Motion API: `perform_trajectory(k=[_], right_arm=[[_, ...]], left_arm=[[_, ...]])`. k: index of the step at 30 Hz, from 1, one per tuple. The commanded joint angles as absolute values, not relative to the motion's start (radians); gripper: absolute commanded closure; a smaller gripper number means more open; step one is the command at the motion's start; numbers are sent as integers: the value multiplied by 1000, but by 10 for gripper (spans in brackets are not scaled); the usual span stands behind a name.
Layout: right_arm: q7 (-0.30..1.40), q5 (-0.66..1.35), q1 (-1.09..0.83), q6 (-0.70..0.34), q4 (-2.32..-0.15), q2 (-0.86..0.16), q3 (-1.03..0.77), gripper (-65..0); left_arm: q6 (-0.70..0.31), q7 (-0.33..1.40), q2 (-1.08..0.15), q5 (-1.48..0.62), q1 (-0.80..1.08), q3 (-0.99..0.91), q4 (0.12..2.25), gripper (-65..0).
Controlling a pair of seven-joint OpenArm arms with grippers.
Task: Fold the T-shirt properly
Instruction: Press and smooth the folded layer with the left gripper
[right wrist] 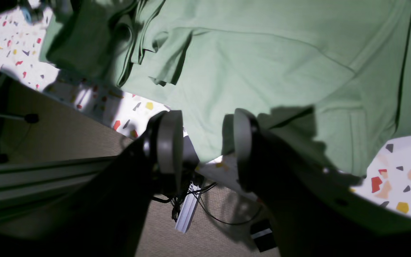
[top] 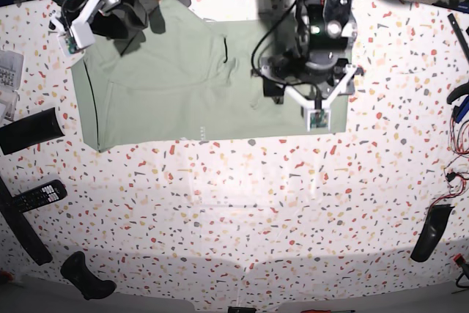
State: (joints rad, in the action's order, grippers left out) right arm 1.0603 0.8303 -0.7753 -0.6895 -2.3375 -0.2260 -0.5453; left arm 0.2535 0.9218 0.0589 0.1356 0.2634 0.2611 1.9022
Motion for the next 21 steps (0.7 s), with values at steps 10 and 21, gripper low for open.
perform_trajectory(k=[10, 21], right_arm=[[1040, 850, -778, -698, -2356, -266, -550, -231], [1040, 850, -778, -698, -2356, -266, -550, -231]], left_arm=[[276, 813, 69, 43, 286, 263, 1888, -449], [311, 772, 69, -43, 280, 263, 1810, -449]])
